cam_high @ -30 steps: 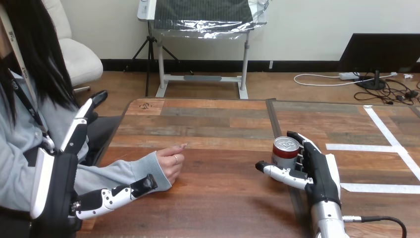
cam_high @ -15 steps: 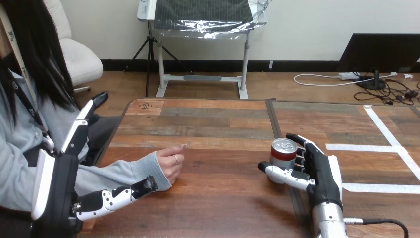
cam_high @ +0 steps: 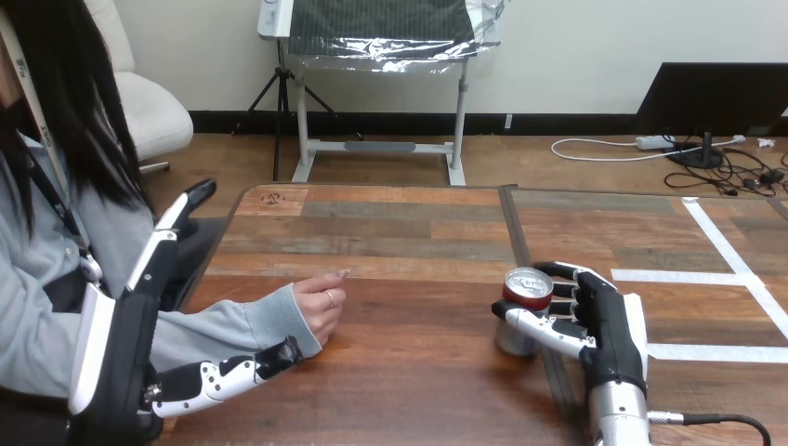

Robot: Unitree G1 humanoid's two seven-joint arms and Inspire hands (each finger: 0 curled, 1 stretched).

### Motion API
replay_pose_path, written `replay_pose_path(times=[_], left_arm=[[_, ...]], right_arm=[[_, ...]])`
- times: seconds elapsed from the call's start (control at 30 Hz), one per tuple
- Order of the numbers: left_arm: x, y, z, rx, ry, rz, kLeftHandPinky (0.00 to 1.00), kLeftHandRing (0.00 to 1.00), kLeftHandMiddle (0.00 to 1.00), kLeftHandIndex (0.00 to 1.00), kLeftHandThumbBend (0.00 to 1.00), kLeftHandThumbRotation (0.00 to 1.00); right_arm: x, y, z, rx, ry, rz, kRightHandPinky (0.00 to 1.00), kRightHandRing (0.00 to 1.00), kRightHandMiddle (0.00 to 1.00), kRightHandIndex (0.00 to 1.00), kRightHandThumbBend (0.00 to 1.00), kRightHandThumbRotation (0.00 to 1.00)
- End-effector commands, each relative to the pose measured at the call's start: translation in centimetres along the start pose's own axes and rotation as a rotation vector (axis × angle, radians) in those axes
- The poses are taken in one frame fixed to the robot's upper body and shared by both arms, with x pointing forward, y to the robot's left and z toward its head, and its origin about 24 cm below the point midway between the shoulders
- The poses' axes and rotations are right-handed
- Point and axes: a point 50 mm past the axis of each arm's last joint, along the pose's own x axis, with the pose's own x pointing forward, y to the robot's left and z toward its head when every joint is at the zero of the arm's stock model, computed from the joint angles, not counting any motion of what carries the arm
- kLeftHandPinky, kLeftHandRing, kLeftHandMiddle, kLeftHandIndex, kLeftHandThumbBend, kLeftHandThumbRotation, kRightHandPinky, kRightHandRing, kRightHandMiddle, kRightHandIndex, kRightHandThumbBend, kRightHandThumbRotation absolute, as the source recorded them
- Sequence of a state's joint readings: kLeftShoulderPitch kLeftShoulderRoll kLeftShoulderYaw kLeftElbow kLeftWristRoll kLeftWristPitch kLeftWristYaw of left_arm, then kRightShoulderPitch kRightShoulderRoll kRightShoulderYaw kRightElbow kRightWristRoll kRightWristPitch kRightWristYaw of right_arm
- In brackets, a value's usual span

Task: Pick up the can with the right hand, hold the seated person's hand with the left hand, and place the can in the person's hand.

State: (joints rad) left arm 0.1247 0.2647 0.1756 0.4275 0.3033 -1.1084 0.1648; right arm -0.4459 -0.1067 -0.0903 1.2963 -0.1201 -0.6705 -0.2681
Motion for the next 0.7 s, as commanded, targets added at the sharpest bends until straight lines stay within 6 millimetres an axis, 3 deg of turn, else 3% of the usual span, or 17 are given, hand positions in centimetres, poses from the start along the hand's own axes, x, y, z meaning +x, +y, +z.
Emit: replay_pose_path(times=[0.0, 0.67], left_arm=[[0.72, 0.18, 0.39, -0.014, -0.050, 0.017, 0.87, 0.93, 0.92, 0.90, 1.00, 0.46], [0.58, 0.06, 0.50, -0.021, -0.056, 0.028, 0.87, 0.93, 0.91, 0.90, 1.00, 0.45]], right_arm=[[0.25, 0.56, 0.54, 0.011, -0.016, 0.011, 0.39, 0.46, 0.54, 0.57, 0.79, 0.00], [0.42, 0.46, 0.76, -0.005, -0.022, -0.020, 0.38, 0.44, 0.51, 0.54, 0.78, 0.00]])
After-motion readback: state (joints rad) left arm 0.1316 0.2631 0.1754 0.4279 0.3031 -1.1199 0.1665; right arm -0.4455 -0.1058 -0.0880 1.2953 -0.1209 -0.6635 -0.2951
